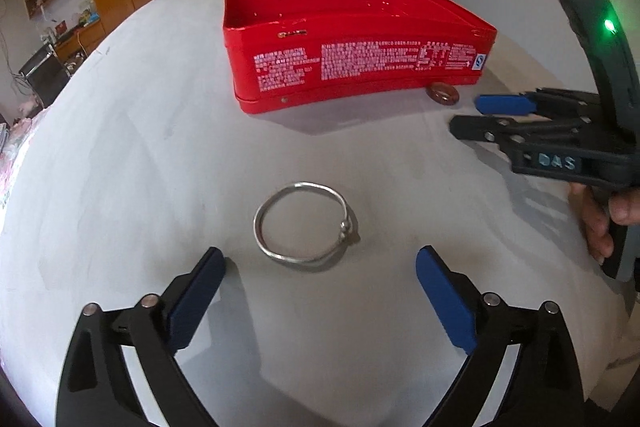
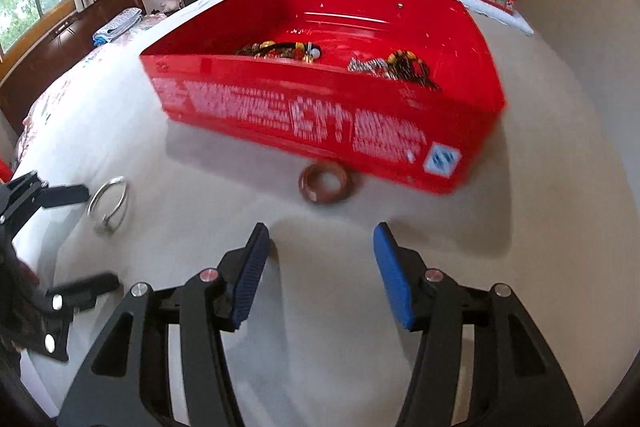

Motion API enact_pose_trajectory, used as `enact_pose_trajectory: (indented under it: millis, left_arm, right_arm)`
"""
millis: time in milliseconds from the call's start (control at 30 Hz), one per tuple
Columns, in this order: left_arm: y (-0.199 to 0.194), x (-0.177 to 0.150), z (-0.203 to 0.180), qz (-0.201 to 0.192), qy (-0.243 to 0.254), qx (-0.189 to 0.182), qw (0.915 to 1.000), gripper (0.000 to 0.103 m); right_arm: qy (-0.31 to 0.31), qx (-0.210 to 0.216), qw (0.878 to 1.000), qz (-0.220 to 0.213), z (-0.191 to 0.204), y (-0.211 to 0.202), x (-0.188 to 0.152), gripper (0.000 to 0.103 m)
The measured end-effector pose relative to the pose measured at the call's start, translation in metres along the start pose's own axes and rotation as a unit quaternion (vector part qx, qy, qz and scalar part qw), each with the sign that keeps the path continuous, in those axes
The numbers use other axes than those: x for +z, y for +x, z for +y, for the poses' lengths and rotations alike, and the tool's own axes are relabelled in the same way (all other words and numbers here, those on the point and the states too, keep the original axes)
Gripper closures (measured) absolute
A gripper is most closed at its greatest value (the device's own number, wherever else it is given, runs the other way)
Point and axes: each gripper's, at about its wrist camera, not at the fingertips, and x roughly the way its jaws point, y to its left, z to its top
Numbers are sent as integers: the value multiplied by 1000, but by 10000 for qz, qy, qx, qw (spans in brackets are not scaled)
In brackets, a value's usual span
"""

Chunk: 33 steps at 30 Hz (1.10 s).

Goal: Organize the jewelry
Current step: 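Grasp the silver hoop with the left gripper while the right gripper grasps the wooden ring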

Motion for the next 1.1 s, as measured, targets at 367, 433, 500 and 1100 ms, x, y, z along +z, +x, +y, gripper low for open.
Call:
enact_pose_trajectory:
  millis: [367, 433, 500, 1100]
  left_arm:
    - [-1, 1, 0, -29, 66, 3, 10000, 10]
    - [-2, 1, 0, -33, 74, 8, 10000, 14]
    - [-3, 2, 0, -52, 87, 11, 9999, 25]
    - [-11, 3, 8, -117, -76, -139, 9998, 56]
  right_arm:
    - [-100, -38, 9999, -45, 1, 10, 10, 74]
    - [-96, 6, 9999, -53, -1, 8, 7, 74]
    - [-69, 46, 10000, -49, -1, 5, 4, 74]
    - [-2, 197, 9998, -71, -4, -2, -4, 74]
